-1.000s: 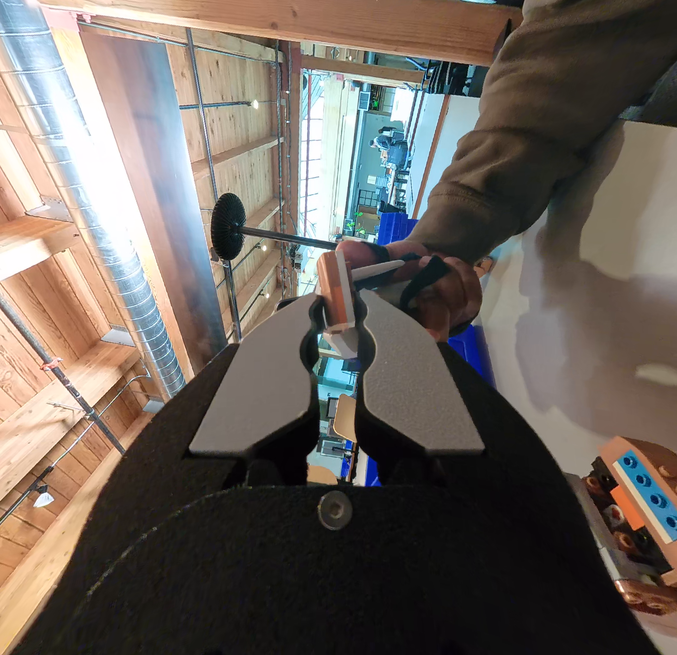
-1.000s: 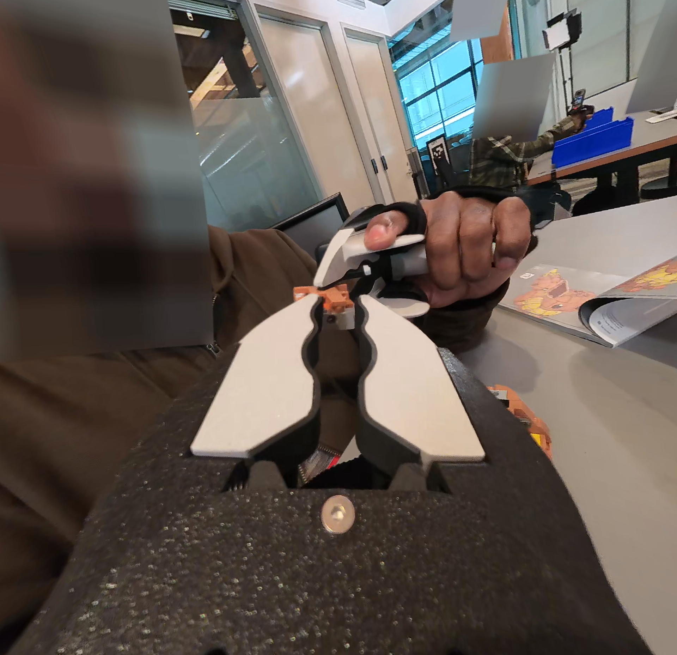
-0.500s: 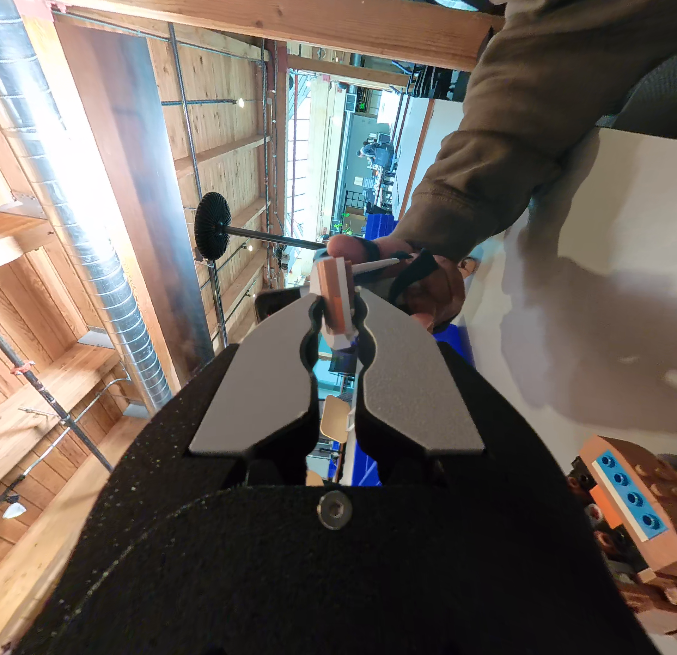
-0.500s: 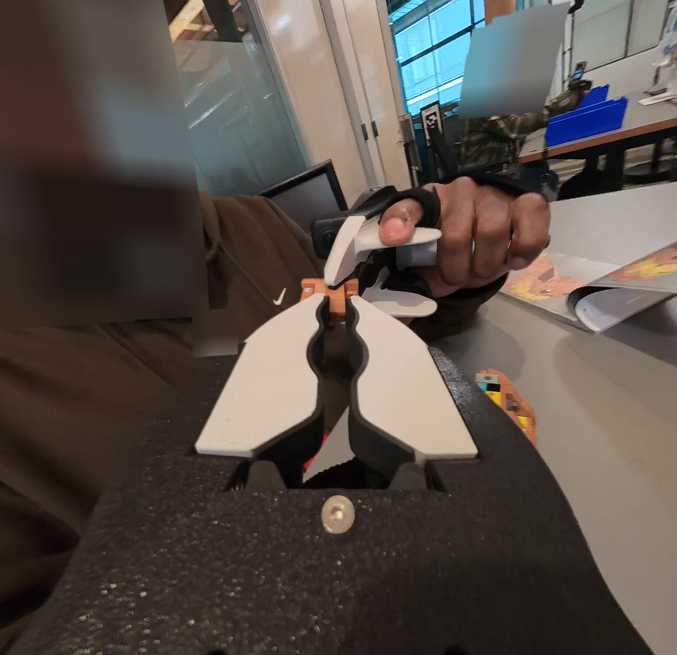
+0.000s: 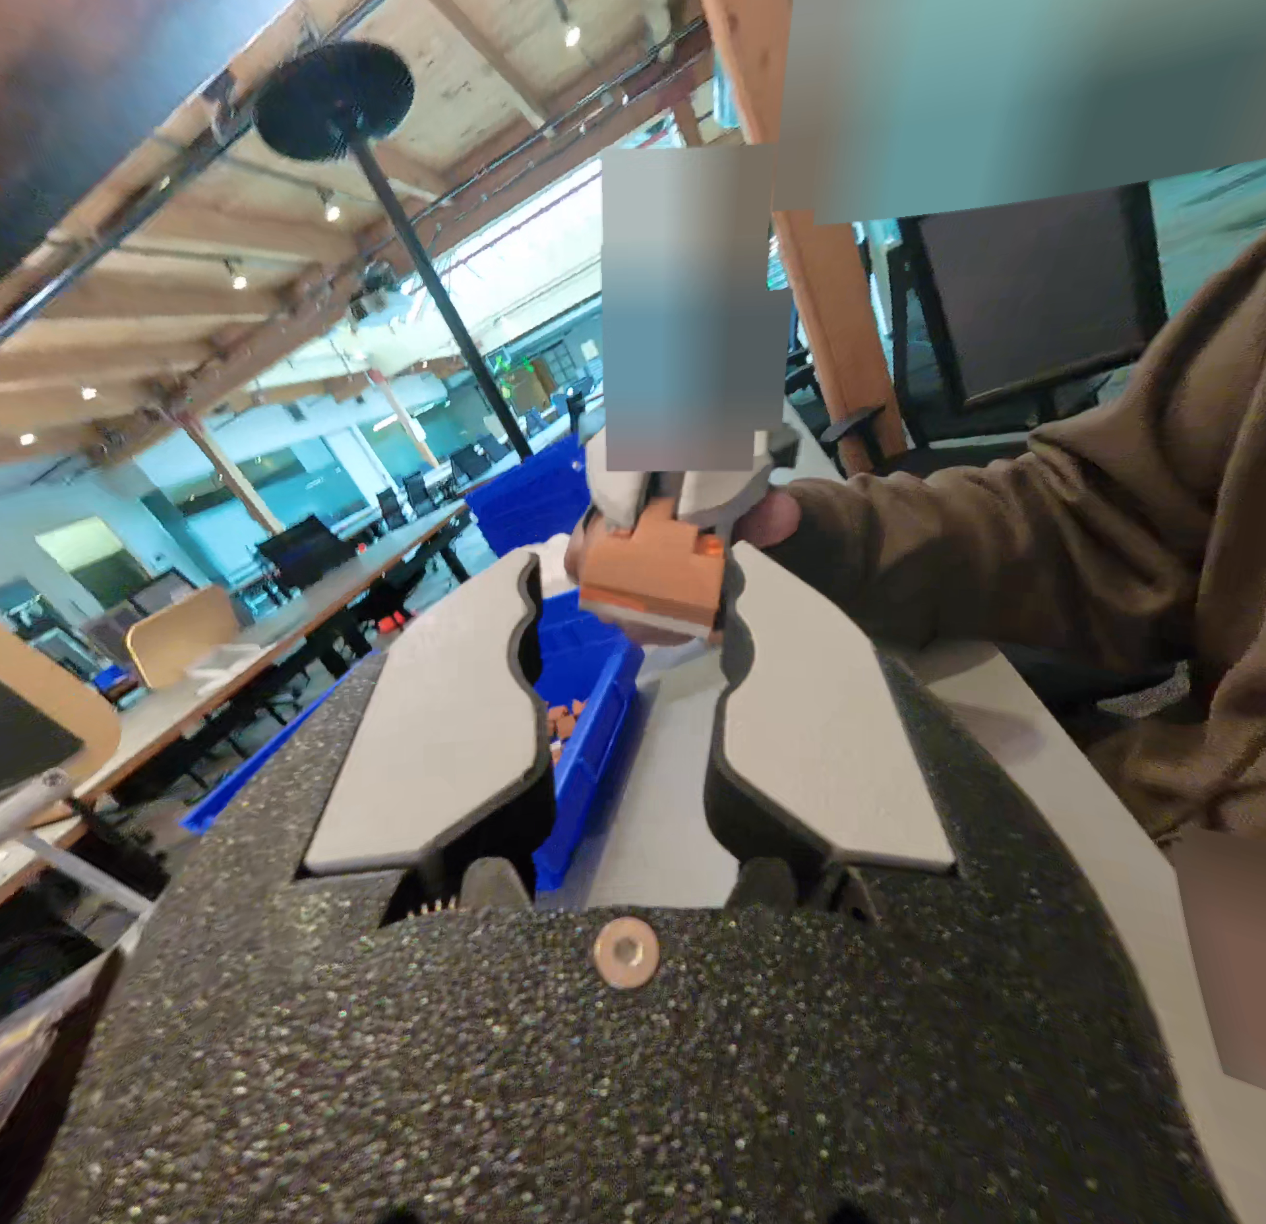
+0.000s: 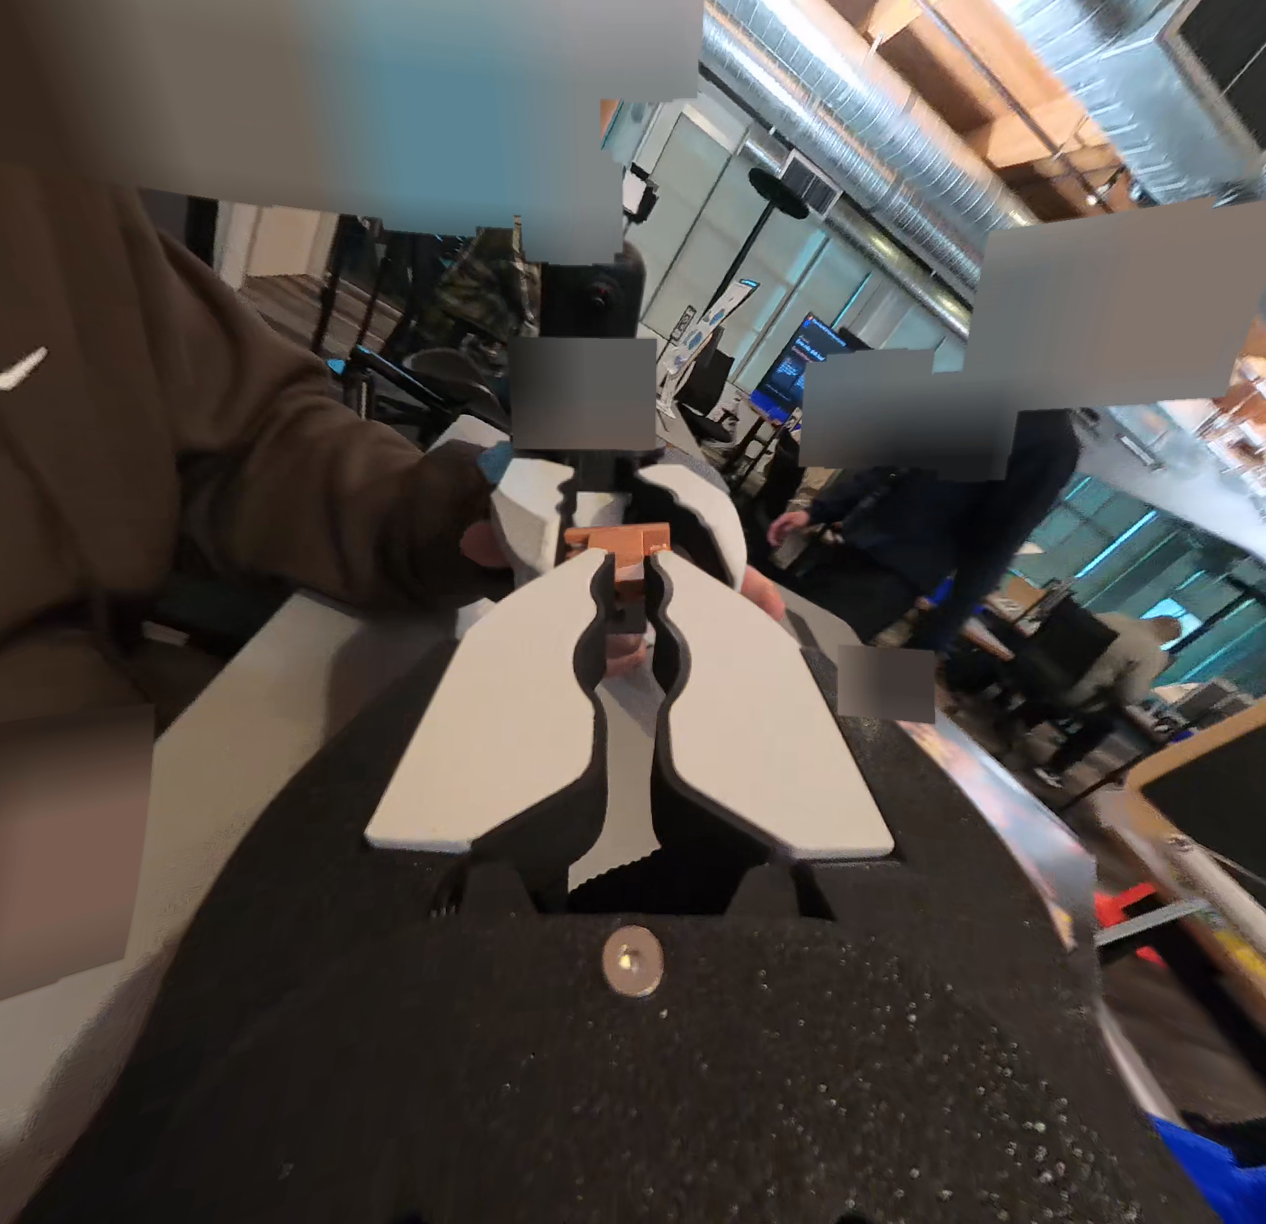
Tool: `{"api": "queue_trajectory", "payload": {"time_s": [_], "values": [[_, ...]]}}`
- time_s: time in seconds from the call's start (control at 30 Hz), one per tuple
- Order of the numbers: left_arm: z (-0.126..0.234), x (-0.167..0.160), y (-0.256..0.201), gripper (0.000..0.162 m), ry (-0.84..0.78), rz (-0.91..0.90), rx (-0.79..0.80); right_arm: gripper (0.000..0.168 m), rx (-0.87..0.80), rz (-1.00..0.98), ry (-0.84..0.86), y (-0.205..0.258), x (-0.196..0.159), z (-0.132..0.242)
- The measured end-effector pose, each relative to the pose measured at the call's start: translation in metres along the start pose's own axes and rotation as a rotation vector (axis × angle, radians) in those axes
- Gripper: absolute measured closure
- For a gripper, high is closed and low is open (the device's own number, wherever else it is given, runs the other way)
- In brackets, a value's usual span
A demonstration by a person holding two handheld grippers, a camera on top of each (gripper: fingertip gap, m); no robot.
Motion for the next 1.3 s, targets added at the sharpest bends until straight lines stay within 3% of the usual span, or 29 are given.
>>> {"api": "queue_trajectory", "payload": {"time_s": [0.13, 0.37, 0.73, 0.8, 0.9, 1.03, 1.17, 1.3], "values": [[-0.005, -0.006, -0.007, 0.109, 0.056, -0.081, -0.009, 0.161, -0.023, 0.062, 0.004, 0.003, 0.001, -0.003], [-0.004, -0.002, -0.010, 0.119, 0.054, -0.250, 0.036, 0.161, -0.008, 0.061, 0.027, 0.006, -0.003, -0.007], [0.001, -0.007, -0.011, 0.123, 0.219, -0.665, 0.123, 0.159, 0.110, -0.291, 0.038, -0.004, -0.013, -0.009], [0.002, -0.011, -0.011, 0.123, 0.263, -0.759, 0.136, 0.168, 0.140, -0.384, 0.013, -0.006, -0.013, -0.009], [0.002, -0.017, -0.011, 0.124, 0.327, -0.876, 0.161, 0.168, 0.146, -0.446, -0.034, -0.012, -0.010, -0.005], [0.003, -0.014, -0.008, 0.124, 0.290, -0.758, 0.164, 0.168, 0.060, -0.219, -0.006, -0.008, -0.009, -0.001], [0.005, -0.015, -0.003, 0.124, 0.269, -0.502, 0.090, 0.161, -0.084, 0.066, 0.035, -0.007, -0.004, 0.005], [0.008, -0.011, -0.001, 0.124, 0.221, -0.357, 0.056, 0.157, -0.119, 0.122, 0.076, -0.009, -0.005, 0.010]]}}
Point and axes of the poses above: each gripper's, where its closed fingertips meet, z back along the fingers, x out of its top, y = z × x across the jaws, the point moved 4 cm from there along z, back along the fingers, and after that the axes turned 10 degrees about -z, right-handed, at the moved point
